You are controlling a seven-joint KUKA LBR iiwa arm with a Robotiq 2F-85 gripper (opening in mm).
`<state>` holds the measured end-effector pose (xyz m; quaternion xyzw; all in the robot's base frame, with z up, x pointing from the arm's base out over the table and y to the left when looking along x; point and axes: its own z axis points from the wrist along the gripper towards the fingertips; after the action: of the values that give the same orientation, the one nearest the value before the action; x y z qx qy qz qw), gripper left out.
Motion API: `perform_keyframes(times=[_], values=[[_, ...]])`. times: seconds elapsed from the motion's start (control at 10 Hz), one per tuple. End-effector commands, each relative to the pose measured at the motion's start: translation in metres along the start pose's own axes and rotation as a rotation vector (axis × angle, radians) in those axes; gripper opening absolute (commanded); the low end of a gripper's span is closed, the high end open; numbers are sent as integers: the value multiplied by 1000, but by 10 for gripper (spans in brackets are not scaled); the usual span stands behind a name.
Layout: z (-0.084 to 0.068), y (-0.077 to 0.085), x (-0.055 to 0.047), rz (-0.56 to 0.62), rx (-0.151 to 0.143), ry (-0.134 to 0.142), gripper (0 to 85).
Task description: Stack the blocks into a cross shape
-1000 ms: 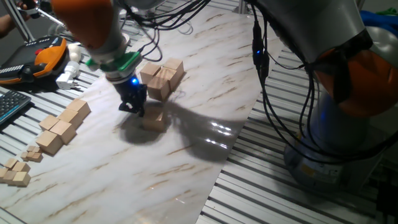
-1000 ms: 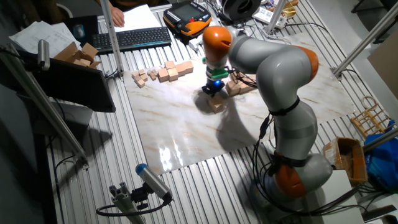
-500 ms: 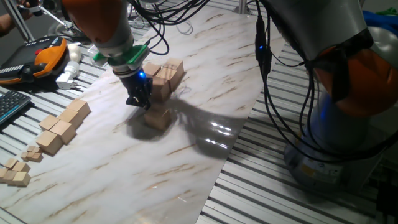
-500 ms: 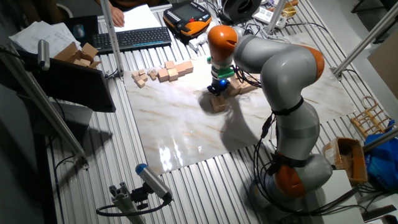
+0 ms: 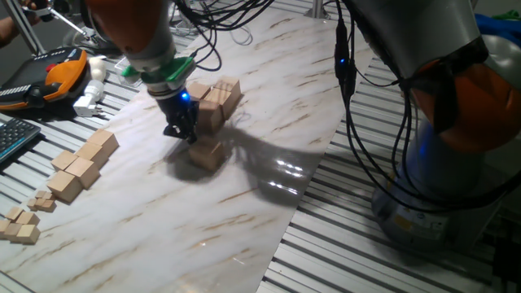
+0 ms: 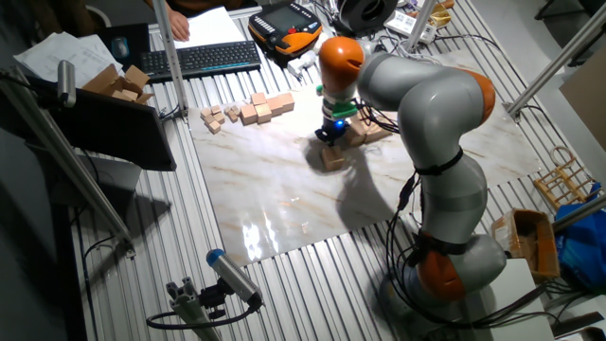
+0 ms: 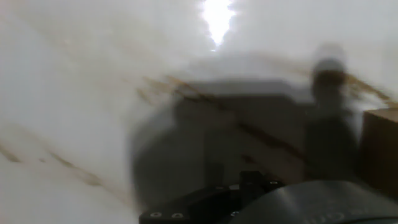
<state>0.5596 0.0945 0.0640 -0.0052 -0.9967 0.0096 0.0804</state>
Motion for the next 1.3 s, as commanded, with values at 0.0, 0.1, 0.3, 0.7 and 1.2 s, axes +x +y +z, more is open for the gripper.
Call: perform_keyframes(times=[0.0,0.1,0.3,0.7,1.2], values=[[-3,17,1,32,0,0,0],[-6,29,3,63,0,0,0],[-9,40,8,98,-10,3,0],[-5,41,12,120,-8,54,0],[-4,41,13,106,-13,36,0]])
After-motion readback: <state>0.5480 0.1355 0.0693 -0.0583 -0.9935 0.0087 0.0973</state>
